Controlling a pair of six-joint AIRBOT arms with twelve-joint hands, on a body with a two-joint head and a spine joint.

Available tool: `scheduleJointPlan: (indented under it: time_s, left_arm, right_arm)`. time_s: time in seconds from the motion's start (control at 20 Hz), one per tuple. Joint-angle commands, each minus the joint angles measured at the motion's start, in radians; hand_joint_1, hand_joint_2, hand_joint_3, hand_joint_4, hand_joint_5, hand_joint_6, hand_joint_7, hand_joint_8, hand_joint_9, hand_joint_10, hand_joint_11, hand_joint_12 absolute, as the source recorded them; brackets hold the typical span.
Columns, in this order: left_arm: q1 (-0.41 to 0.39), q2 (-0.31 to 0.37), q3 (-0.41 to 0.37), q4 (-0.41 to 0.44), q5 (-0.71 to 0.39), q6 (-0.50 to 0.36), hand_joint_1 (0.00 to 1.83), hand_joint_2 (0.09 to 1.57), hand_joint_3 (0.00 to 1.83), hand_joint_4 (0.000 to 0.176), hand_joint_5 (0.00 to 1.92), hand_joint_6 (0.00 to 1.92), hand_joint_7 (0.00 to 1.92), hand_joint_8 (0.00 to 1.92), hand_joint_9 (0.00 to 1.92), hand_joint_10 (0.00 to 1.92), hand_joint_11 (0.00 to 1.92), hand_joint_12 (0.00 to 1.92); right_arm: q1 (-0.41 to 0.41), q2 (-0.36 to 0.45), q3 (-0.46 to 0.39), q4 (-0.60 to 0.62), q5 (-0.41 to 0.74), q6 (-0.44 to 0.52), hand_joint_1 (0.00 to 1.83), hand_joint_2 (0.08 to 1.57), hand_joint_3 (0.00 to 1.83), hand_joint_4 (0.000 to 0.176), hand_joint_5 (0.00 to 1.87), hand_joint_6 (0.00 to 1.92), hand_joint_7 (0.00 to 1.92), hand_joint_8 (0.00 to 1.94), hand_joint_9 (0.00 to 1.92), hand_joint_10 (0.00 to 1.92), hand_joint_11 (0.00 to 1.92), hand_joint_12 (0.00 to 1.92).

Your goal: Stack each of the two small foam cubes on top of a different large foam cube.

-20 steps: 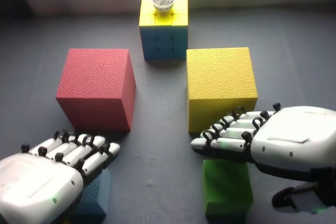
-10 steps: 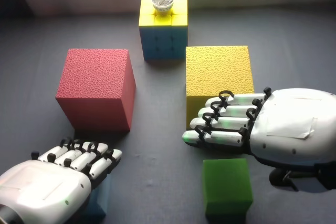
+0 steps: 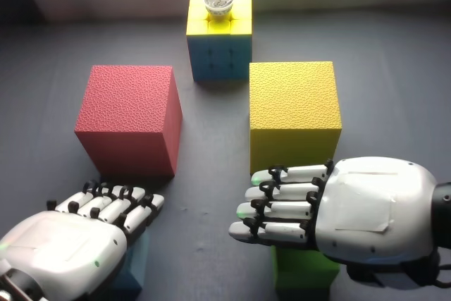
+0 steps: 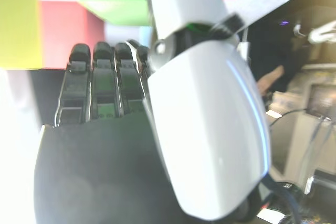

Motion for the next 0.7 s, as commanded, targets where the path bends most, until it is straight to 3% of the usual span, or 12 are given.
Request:
scheduleJointPlan:
  time_s: [0.0,0.65]
  left_arm:
    - [-0.012,0.000,0.002,0.037,-0.077,0.008,1.39,0.99,0.00,0.000,0.00,0.00,0.00,0.00,0.00,0.00,0.00,0.26]
    - [-0.049,-0.030,0.040,-0.021,-0.077,0.046,1.38,0.99,0.00,0.000,0.00,0.00,0.00,0.00,0.00,0.00,0.00,0.29]
  right_arm:
    - [0.000,-0.005,0.002,0.004,0.106,-0.001,1.37,1.00,0.00,0.000,0.00,0.00,0.00,0.00,0.00,0.00,0.00,0.00]
    - [-0.022,-0.059,0.059,-0.019,0.136,-0.007,1.39,1.03,0.01,0.000,0.00,0.00,0.00,0.00,0.00,0.00,0.02,0.02]
